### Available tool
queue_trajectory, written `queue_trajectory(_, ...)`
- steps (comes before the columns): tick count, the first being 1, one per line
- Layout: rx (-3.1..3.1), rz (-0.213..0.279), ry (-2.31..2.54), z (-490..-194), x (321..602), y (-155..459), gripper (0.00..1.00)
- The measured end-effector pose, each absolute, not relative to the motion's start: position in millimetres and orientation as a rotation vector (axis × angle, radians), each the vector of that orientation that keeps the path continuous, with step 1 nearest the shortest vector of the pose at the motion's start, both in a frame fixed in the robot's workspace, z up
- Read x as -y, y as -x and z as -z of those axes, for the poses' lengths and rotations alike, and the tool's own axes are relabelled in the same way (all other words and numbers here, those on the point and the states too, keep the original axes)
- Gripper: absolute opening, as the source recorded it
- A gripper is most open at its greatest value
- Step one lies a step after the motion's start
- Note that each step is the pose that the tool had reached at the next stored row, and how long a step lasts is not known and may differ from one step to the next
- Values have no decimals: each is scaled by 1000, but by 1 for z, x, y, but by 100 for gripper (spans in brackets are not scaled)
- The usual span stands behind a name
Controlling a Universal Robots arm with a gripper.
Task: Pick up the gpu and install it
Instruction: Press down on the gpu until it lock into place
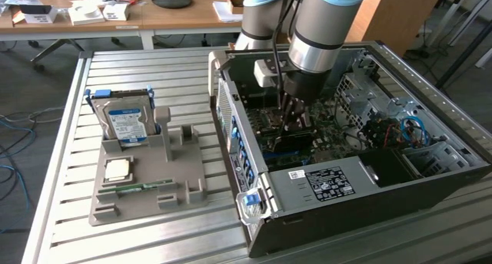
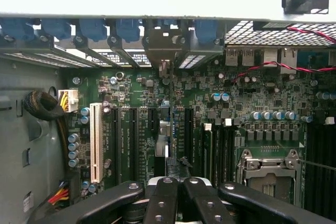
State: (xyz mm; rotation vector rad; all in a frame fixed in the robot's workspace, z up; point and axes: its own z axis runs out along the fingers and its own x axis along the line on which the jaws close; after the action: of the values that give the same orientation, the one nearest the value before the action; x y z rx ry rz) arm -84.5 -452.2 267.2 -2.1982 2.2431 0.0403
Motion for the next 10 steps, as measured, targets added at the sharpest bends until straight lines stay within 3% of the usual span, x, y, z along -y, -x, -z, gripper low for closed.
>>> queue_trajectory(10,-2242,-41,2197,-267,452,85,11)
